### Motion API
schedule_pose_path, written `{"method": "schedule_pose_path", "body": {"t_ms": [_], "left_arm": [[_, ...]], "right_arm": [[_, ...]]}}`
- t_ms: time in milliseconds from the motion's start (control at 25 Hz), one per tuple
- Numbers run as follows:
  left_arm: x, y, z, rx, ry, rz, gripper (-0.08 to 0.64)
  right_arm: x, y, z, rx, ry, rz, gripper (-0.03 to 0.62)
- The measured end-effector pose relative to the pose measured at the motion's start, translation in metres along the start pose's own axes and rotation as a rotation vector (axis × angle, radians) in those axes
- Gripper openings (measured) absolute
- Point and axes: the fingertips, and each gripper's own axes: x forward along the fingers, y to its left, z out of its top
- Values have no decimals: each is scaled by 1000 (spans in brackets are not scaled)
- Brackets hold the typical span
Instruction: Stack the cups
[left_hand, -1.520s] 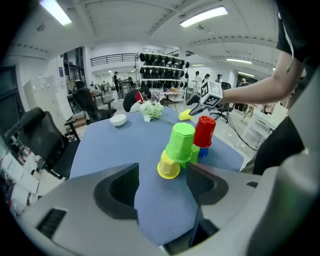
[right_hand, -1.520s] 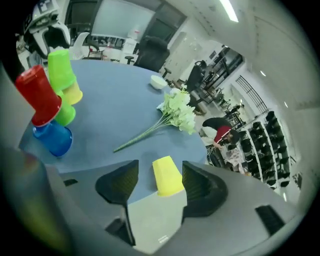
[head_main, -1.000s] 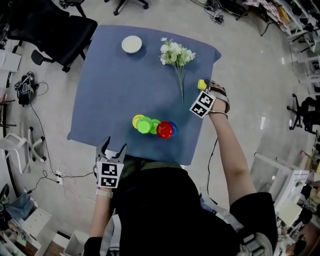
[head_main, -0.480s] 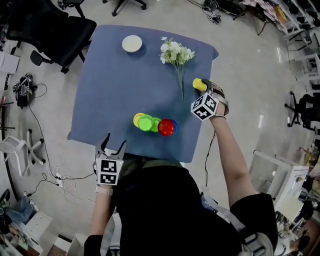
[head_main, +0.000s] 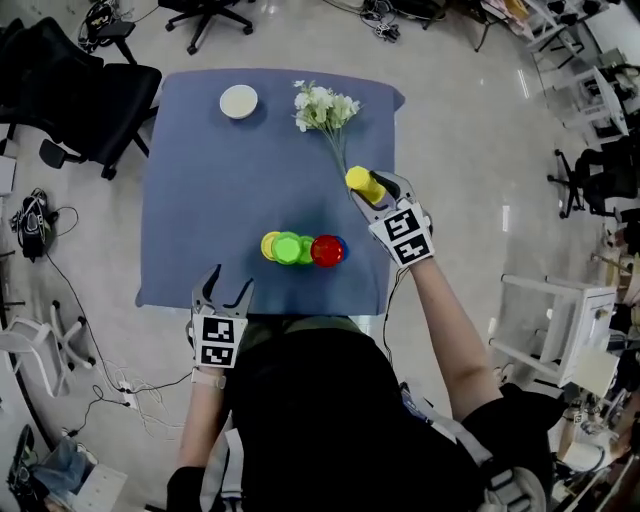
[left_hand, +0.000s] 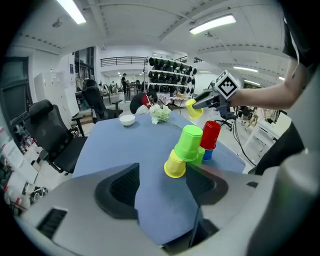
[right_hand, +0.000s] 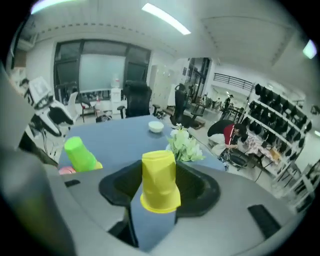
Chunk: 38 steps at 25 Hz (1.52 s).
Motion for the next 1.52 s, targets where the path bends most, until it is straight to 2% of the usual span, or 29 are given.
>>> {"method": "schedule_pose_path", "body": {"t_ms": [320, 520, 840, 1200, 1520], "left_arm": [[12, 7, 15, 80, -33, -113, 295], [14, 9, 20, 126, -49, -173, 296], [11, 12, 15, 174, -49, -235, 296], [6, 19, 9, 199, -39, -261, 296], [6, 16, 11, 216, -40, -273, 296]], "right_arm": [[-54, 52, 49, 344, -237, 64, 216], [-76, 82, 64, 448, -335, 51, 216], [-79, 130, 57, 475, -360, 3, 216], [-67, 143, 47, 461, -348, -58, 219], [-68, 152, 39, 440, -327, -66, 219]]}}
